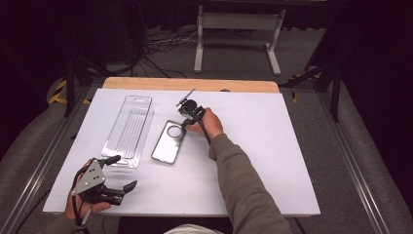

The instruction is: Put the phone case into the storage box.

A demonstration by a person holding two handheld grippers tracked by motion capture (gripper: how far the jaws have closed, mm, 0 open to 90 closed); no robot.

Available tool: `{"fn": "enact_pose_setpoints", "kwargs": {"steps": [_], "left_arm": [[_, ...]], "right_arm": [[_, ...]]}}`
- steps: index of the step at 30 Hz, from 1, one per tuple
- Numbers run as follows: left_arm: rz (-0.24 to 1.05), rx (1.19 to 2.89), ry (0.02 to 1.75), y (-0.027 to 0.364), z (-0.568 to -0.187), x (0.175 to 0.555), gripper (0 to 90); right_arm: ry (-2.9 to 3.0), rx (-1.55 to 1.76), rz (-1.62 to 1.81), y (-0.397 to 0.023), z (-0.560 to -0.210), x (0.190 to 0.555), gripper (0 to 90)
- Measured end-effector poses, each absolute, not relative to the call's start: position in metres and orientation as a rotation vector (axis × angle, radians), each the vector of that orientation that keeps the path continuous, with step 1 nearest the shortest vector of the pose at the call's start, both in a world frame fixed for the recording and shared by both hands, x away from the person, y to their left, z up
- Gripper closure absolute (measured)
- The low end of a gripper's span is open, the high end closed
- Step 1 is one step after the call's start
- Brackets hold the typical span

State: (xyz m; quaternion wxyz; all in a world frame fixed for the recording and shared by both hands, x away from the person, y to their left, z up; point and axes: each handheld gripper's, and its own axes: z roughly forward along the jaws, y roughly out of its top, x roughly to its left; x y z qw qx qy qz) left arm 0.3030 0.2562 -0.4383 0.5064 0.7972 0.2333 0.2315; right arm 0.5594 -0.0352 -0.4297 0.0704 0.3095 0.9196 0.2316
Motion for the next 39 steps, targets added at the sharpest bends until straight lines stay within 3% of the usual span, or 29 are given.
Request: {"fn": "enact_pose_setpoints", "kwargs": {"steps": [12,25,39], "left_arm": [[0.550,1.927,0.565,0.256,-0.439,0.303,5.3],[0.546,1.925,0.571,0.257,-0.438,0.304,5.4],[0.589,1.897,0.580,0.257,-0.434,0.303,6.5]], "right_arm": [[2.723,0.777,0.596,-0.025,-0.429,0.554,87.2],[2.657,0.649,0.590,-0.026,-0.428,0.543,89.1],[2.470,0.558,0.718,-0.050,-0.399,0.514,89.1]]}}
